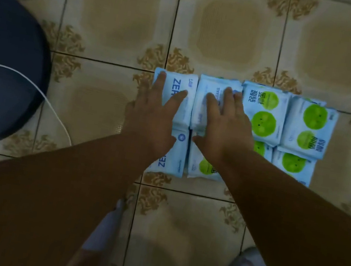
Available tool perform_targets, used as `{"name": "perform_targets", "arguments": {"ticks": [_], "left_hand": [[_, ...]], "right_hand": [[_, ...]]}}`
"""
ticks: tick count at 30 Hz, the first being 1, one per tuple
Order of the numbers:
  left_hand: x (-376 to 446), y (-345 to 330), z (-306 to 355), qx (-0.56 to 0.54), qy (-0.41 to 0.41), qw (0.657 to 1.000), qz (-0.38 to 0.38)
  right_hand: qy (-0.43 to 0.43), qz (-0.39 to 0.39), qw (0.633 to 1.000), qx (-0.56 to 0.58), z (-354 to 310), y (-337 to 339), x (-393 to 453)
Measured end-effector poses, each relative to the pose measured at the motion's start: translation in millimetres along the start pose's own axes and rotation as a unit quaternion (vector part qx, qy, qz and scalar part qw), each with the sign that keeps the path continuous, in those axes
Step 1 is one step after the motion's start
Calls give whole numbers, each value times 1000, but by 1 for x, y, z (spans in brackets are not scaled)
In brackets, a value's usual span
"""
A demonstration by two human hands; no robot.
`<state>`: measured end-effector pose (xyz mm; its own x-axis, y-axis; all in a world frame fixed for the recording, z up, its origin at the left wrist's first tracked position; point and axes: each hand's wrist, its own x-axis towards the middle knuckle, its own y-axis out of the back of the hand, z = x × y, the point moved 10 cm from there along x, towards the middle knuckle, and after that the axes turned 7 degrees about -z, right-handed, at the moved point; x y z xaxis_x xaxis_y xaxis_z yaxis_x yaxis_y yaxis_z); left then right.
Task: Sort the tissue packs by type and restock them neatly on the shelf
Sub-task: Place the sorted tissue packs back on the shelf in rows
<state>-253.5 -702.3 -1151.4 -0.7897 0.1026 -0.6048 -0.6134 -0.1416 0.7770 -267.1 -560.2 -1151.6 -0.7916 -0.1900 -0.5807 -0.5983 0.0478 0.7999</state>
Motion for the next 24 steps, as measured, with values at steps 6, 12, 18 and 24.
{"name": "perform_targets", "arguments": {"ticks": [6, 12, 18, 24], "left_hand": [[32, 9, -10, -75, -56, 992, 81], [-61, 97, -23, -432, 16, 888, 159], [-197, 218, 16, -693, 104, 705, 111], [-334, 376, 109, -746, 73, 662, 7]], "right_hand": [[3, 146, 989, 31, 0, 16, 16], [-45, 157, 859, 484, 4, 88, -77], [-118, 54, 583, 802, 13, 200, -219], [-82, 69, 609, 786, 32, 400, -388]]}}
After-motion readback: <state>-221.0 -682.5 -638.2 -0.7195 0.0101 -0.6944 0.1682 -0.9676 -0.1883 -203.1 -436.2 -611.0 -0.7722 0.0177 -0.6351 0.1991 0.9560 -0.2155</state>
